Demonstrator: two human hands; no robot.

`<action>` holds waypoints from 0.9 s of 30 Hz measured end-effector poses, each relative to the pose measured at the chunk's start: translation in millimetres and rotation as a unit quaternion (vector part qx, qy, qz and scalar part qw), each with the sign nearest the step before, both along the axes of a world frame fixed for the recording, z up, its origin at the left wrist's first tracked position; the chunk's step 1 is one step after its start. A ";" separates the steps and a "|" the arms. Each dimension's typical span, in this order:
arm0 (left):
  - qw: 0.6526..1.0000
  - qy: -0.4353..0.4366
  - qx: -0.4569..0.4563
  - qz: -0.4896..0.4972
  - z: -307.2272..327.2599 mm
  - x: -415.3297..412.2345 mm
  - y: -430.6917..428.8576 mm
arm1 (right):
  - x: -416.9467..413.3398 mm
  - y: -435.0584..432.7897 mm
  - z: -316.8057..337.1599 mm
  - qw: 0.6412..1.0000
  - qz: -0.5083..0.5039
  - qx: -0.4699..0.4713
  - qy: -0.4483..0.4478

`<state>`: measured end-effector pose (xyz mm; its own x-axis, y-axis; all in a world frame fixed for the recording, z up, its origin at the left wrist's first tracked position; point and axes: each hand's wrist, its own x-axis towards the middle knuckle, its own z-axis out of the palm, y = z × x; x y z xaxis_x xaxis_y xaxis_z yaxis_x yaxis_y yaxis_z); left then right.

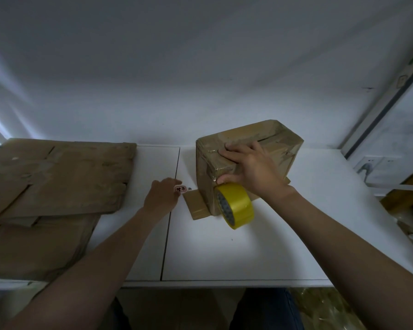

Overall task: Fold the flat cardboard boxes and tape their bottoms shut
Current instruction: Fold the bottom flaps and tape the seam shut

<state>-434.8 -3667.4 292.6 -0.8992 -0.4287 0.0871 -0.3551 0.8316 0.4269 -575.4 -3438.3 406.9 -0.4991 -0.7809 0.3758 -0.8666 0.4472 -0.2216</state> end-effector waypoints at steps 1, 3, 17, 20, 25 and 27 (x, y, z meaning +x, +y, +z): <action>1.000 -0.017 -0.022 0.005 -5.5 -2.6 -0.3 | -0.1 -0.3 -0.8 1.000 -0.001 -0.003 0.001; 0.997 -0.050 -0.056 0.021 -13.0 -8.0 -2.5 | -1.5 0.0 -1.8 1.000 -0.002 -0.009 0.003; 0.983 0.036 0.092 0.152 16.7 6.8 4.6 | -1.5 1.4 0.6 0.999 -0.006 -0.021 -0.048; 0.956 0.132 0.201 0.165 61.1 18.9 21.3 | -2.6 2.9 8.0 0.993 -0.003 -0.038 -0.108; 0.906 0.203 0.350 0.126 126.5 34.0 69.0 | -0.7 11.1 26.0 0.982 0.040 -0.059 -0.173; 0.899 0.210 0.372 0.096 140.9 35.4 88.5 | 1.5 15.5 29.1 0.988 0.058 -0.048 -0.135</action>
